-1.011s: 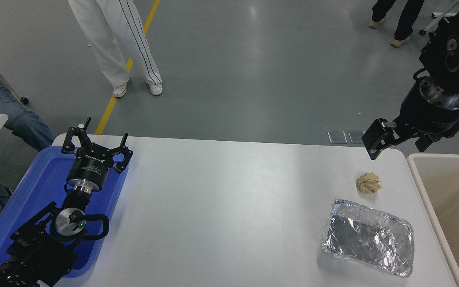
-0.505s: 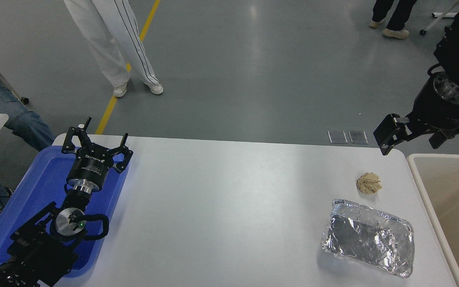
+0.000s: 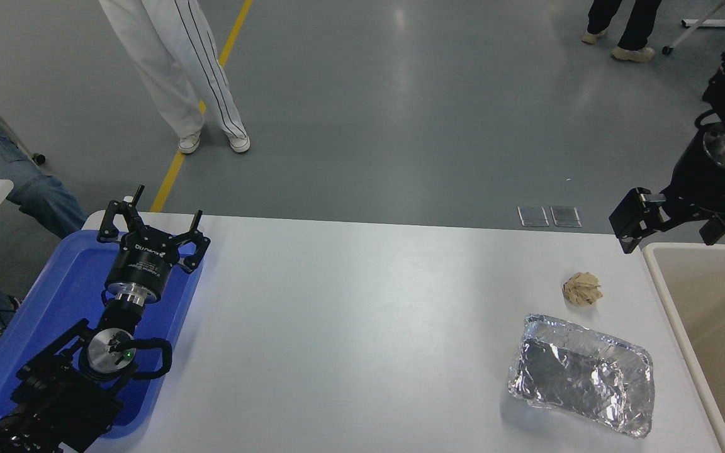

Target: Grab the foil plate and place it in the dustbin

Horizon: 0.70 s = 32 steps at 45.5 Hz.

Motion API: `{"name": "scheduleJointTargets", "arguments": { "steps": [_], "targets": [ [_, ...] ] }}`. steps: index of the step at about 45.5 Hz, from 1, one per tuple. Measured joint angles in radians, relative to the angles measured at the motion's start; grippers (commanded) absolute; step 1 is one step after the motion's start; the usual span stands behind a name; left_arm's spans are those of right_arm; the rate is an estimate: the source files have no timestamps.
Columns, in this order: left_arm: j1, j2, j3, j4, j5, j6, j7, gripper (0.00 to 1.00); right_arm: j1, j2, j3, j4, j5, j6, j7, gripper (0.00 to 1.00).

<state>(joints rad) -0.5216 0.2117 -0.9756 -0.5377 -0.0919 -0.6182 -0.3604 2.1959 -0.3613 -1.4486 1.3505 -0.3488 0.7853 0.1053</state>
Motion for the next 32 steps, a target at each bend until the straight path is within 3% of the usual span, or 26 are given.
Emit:
{"name": "scheduleJointTargets", "arguments": {
  "steps": [22, 28, 32],
  "targets": [
    [0.0, 0.0, 0.0, -0.001, 0.0, -0.001, 0.0, 1.0, -0.21, -0.064, 0.026, -0.011, 0.011, 0.0, -0.001, 0.98],
    [0.0, 0.0, 0.0, -0.001, 0.0, -0.001, 0.0, 1.0, -0.263, -0.085, 0.047, -0.024, 0.022, -0.013, -0.001, 0.87],
    [0.0, 0.0, 0.0, -0.001, 0.0, -0.001, 0.0, 1.0, -0.299, -0.1, 0.059, -0.03, 0.056, -0.053, 0.0, 0.87]
  ]
}}
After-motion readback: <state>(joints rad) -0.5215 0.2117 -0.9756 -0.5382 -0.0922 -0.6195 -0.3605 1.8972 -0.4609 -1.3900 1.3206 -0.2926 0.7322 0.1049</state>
